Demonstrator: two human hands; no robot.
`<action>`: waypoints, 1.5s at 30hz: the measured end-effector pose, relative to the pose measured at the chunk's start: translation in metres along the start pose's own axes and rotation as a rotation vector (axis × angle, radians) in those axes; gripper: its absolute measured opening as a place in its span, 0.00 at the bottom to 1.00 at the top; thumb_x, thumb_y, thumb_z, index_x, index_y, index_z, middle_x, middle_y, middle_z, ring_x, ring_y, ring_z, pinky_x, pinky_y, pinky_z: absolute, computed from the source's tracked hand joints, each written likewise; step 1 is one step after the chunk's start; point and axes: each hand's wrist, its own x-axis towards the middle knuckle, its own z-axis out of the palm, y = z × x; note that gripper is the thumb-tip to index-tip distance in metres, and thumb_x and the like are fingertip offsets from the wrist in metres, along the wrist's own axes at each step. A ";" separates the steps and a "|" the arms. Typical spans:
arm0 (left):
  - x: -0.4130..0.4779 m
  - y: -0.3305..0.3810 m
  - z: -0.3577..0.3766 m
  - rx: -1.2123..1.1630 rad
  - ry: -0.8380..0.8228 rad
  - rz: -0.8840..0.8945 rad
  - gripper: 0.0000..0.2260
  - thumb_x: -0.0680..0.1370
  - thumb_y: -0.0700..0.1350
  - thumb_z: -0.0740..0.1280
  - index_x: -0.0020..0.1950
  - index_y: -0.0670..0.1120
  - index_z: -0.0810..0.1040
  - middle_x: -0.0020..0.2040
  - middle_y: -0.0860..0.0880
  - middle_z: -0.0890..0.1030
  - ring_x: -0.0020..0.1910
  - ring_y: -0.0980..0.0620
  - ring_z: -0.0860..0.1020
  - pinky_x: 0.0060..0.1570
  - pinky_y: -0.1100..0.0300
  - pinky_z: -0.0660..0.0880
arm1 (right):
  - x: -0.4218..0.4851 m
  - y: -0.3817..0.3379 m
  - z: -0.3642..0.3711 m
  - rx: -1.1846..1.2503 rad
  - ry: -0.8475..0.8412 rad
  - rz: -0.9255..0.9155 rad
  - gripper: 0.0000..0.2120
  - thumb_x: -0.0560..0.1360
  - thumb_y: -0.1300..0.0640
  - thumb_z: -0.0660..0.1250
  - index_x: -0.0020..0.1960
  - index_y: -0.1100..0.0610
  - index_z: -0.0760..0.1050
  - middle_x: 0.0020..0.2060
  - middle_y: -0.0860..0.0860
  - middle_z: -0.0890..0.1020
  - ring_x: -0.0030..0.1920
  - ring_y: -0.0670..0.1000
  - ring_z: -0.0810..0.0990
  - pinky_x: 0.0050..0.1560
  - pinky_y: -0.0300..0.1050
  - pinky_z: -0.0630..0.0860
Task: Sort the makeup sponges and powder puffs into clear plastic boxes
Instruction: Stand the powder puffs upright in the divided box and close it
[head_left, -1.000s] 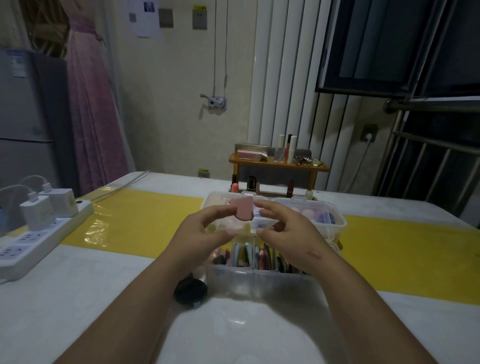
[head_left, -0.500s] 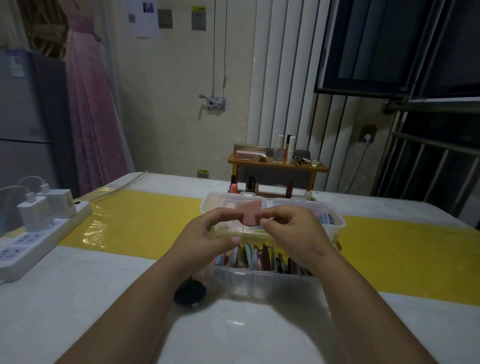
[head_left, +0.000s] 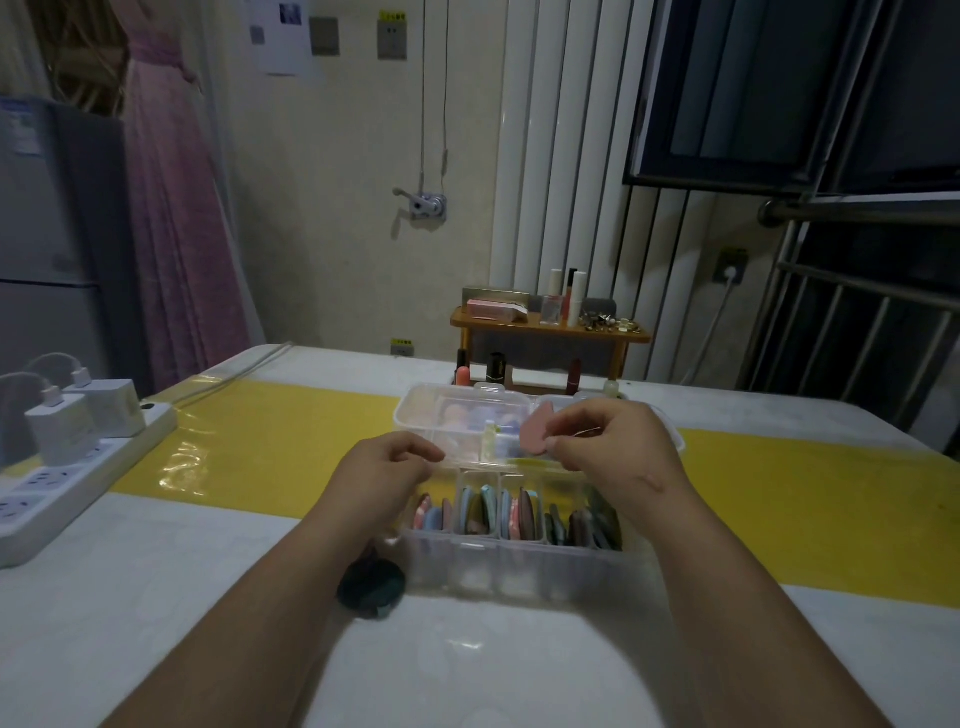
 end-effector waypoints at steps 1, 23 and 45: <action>0.000 0.000 0.000 0.003 -0.003 0.000 0.09 0.78 0.39 0.67 0.44 0.51 0.84 0.37 0.48 0.80 0.30 0.51 0.73 0.29 0.62 0.69 | 0.000 -0.001 -0.002 -0.003 0.010 0.004 0.11 0.73 0.63 0.73 0.40 0.47 0.81 0.41 0.44 0.81 0.47 0.47 0.80 0.46 0.42 0.78; 0.011 -0.010 -0.018 -0.022 0.209 -0.029 0.12 0.72 0.35 0.68 0.36 0.51 0.84 0.35 0.44 0.83 0.29 0.45 0.75 0.39 0.41 0.80 | 0.003 0.002 -0.019 -0.115 0.233 0.152 0.03 0.65 0.66 0.66 0.36 0.63 0.79 0.28 0.52 0.79 0.35 0.51 0.78 0.32 0.44 0.72; 0.013 -0.012 -0.017 -0.017 0.210 -0.029 0.11 0.74 0.34 0.67 0.38 0.48 0.84 0.38 0.43 0.82 0.30 0.46 0.75 0.36 0.46 0.80 | 0.005 0.004 -0.014 -0.516 -0.132 0.334 0.03 0.70 0.61 0.68 0.42 0.59 0.80 0.35 0.53 0.79 0.35 0.50 0.76 0.34 0.39 0.72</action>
